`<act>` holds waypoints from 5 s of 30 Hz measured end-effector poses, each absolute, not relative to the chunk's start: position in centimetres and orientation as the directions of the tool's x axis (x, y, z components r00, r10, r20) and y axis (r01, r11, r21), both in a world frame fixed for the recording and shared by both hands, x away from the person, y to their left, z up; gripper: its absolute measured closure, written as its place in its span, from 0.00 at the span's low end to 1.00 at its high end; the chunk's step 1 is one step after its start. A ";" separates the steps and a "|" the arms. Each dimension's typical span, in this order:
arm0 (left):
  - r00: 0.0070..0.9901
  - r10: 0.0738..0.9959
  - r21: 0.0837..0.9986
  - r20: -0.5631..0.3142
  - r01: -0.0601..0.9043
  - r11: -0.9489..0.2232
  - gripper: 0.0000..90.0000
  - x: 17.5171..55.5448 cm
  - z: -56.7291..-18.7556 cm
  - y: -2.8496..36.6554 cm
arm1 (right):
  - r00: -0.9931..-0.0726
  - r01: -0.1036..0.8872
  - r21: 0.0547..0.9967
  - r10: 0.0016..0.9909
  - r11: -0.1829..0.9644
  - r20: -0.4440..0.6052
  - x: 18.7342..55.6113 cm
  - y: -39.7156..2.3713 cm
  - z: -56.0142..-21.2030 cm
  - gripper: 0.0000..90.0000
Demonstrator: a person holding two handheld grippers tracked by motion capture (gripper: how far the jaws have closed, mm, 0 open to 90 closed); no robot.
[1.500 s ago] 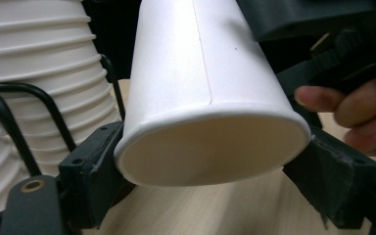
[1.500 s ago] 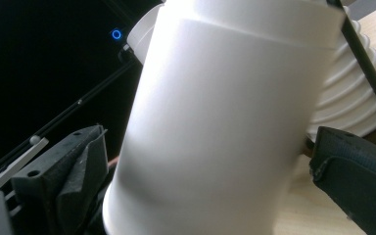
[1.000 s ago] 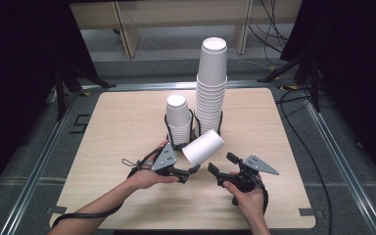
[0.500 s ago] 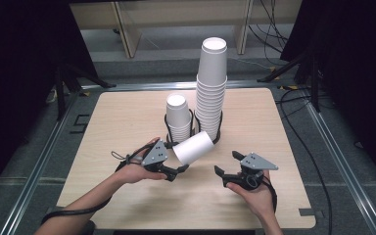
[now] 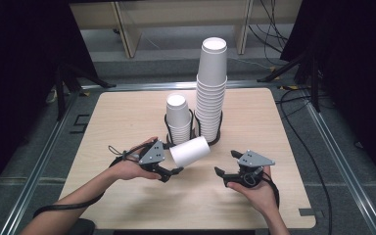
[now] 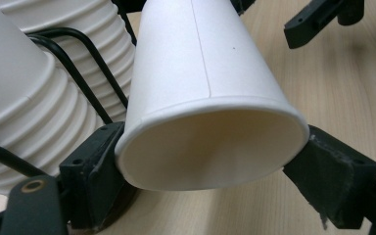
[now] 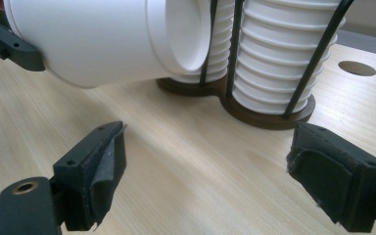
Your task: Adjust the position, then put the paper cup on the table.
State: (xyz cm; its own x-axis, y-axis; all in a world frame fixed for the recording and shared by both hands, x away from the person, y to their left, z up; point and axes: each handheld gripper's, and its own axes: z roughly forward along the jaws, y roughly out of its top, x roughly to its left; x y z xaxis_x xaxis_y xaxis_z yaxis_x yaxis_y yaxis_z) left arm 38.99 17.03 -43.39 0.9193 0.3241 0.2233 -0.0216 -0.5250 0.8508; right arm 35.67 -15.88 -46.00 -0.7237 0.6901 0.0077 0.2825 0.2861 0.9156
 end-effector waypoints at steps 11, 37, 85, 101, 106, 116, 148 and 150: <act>0.940 0.260 0.823 0.220 -0.036 -0.567 0.20 39.0 -42.9 17.3 | -0.742 0.271 0.904 0.670 0.330 -0.022 35.8 -15.8 -45.9 0.17; 0.958 0.169 0.756 0.232 -0.068 -0.651 0.20 39.2 -42.1 17.2 | -0.762 0.248 0.896 0.645 0.369 -0.055 35.4 -15.8 -45.3 0.17; 0.969 0.033 0.615 0.245 -0.129 -0.778 0.20 39.4 -40.9 16.7 | -0.819 0.222 0.856 0.566 0.467 -0.096 35.9 -15.1 -45.7 0.17; 0.971 0.002 0.580 0.237 -0.140 -0.802 0.20 39.4 -40.5 15.8 | -0.853 0.196 0.818 0.505 0.541 -0.129 35.9 -15.2 -45.7 0.17; 0.972 -0.016 0.559 0.233 -0.148 -0.816 0.20 39.6 -40.3 15.7 | -0.864 0.184 0.808 0.484 0.560 -0.139 35.9 -15.0 -45.5 0.17; 0.977 -0.044 0.523 0.208 -0.149 -0.839 0.20 39.6 -40.1 15.4 | -0.877 0.162 0.790 0.454 0.592 -0.160 36.1 -14.6 -45.3 0.17; 0.978 -0.127 0.415 0.166 -0.186 -0.891 0.20 39.4 -38.7 14.1 | -0.941 0.050 0.802 0.298 0.595 -0.163 36.1 -10.4 -42.8 0.16; 0.977 -0.135 0.407 0.167 -0.193 -0.893 0.20 39.5 -38.6 14.1 | -0.943 0.027 0.803 0.281 0.595 -0.176 36.2 -10.0 -42.7 0.16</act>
State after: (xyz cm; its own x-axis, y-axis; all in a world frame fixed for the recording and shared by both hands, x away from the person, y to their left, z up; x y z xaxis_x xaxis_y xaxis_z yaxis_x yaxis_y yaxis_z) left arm 39.48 14.07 -38.64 0.9767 -0.1347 0.1671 -0.1927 -0.8930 0.4066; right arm 36.21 -9.99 -42.67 -0.9435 0.2808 -0.1762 0.0270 0.5949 0.8033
